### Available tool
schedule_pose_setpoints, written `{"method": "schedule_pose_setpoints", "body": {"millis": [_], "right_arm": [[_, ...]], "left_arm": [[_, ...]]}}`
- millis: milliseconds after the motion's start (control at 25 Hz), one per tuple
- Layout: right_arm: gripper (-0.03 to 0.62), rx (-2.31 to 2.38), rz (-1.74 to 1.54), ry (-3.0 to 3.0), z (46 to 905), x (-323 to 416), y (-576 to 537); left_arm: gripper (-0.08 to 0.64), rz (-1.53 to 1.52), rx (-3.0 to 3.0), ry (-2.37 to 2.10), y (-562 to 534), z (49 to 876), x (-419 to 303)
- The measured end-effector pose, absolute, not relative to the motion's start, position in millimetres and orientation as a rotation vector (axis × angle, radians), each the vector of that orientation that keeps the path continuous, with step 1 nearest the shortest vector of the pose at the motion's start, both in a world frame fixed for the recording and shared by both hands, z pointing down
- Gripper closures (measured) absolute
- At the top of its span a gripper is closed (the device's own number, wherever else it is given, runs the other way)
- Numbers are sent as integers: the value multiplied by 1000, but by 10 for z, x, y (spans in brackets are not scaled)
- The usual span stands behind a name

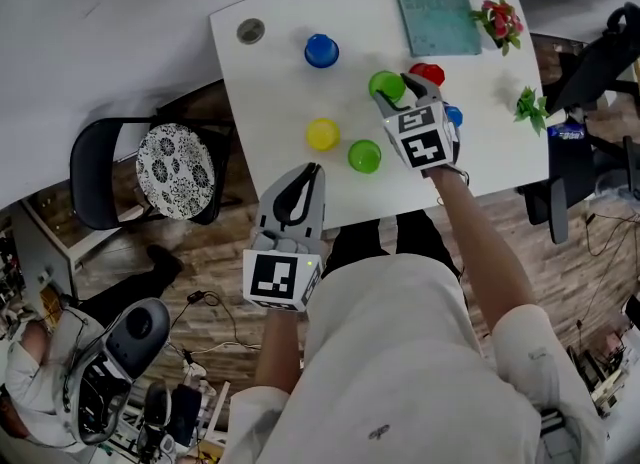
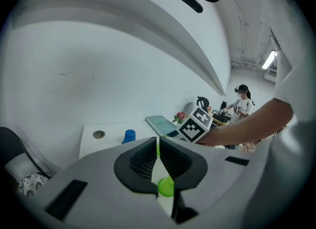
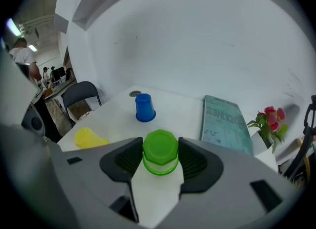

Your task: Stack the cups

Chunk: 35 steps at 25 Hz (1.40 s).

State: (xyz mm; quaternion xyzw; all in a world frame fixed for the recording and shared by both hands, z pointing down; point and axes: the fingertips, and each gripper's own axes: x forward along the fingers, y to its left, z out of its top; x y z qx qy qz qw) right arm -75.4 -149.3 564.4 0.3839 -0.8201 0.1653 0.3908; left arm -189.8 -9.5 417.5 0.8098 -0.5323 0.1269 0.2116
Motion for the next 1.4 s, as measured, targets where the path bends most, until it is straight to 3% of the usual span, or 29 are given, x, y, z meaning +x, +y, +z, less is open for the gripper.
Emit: {"method": "schedule_pose_setpoints", "body": {"millis": [720, 1400], "right_arm": [[363, 986, 369, -2190, 4796, -310, -933], [362, 973, 445, -2110, 5148, 155, -448]], "left_arm": [[529, 320, 2382, -1418, -262, 3943, -1561], [529, 329, 2418, -1376, -353, 3916, -1349]]}}
